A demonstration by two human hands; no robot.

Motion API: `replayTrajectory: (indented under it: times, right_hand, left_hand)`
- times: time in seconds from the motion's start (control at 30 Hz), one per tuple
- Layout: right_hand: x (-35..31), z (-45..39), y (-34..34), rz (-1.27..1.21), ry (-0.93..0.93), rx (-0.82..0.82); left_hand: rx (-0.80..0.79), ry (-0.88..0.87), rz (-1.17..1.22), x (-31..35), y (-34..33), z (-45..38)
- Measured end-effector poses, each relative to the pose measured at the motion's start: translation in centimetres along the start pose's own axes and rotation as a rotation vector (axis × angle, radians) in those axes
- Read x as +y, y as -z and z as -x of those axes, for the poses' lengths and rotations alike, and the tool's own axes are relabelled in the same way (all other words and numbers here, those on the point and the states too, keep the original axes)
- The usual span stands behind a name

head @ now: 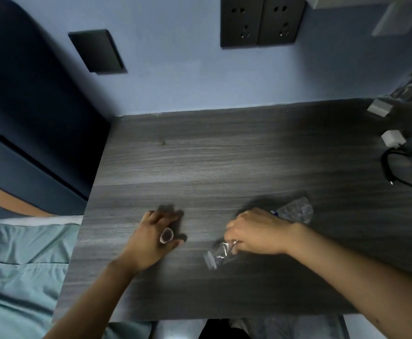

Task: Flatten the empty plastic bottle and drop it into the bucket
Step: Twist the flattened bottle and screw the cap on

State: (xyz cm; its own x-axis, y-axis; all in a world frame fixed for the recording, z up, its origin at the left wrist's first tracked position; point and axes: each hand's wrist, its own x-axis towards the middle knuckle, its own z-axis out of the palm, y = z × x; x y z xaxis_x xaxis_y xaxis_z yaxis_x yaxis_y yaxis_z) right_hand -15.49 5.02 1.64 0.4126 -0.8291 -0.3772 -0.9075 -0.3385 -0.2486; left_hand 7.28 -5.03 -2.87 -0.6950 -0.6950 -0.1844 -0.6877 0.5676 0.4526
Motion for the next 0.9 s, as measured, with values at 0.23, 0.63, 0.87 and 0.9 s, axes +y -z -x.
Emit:
replayTrajectory:
  times: [0.23,0.63,0.87,0.9]
  right_hand:
    - [0.9,0.2,-0.6,-0.15,-0.135,0.134]
    - [0.5,0.8,-0.4,-0.159,-0.254,0.234]
    - [-0.3,1.6,0.4,-0.114,-0.239,0.275]
    - [-0.4,1.6,0.5,-0.103,-0.239,0.284]
  left_hand:
    - [0.067,0.062,0.103,0.2,0.2,1.5]
    - [-0.005,0.141,0.585,5.8,0.5,2.3]
    - [-0.003,0.308,1.015,7.4,1.6,2.7]
    - [-0.014,0.294,1.024,7.5,1.8,2.7]
